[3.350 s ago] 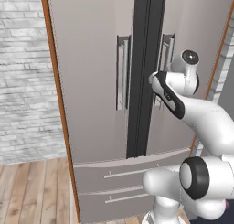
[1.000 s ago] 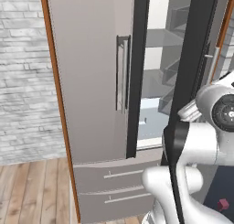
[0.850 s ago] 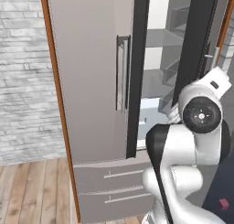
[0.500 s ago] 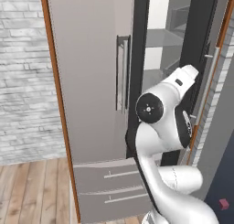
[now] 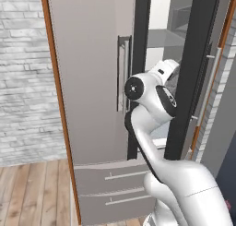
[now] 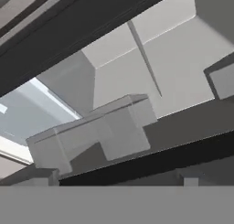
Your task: There is a bowl on the dining counter. Grab a lemon wedge from the fridge and place it in the bowl. Then get the liquor bottle and glass cup from the cabinet and place them next to the bowl.
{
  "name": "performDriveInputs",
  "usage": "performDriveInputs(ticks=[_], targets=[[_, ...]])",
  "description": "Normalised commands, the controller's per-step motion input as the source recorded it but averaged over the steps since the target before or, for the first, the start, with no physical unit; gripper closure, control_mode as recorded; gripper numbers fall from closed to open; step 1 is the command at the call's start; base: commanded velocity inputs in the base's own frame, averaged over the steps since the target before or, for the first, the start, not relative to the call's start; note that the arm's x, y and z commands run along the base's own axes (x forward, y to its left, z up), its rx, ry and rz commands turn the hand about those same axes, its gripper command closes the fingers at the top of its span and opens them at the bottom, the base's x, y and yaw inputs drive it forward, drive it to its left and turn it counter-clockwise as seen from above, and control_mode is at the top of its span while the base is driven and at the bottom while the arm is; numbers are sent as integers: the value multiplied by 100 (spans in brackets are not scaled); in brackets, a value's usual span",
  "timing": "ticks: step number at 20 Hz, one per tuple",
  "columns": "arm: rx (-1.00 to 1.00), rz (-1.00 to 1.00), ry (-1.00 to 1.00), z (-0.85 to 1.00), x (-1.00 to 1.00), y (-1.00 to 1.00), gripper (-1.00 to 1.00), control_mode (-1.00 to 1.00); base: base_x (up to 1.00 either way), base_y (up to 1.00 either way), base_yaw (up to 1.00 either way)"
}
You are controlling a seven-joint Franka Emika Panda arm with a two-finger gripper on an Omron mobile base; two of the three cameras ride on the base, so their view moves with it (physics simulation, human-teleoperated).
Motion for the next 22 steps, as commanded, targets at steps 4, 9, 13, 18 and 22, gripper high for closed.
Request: performDriveInputs(ticks=[4,9,13,18,22], targets=[[0,0,14,-16,76,-29,-100,-100,0,0,0],[0,0,13,-17,46,-42,-100,-100,0,0,0],[0,0,10,-14,11,-44,-100,-100,0,0,0],[0,-5,0,-8,-41,-49,-100,-100,0,0,0],[0,-11,0,-1,-66,-56,-100,-100,0,0,0]])
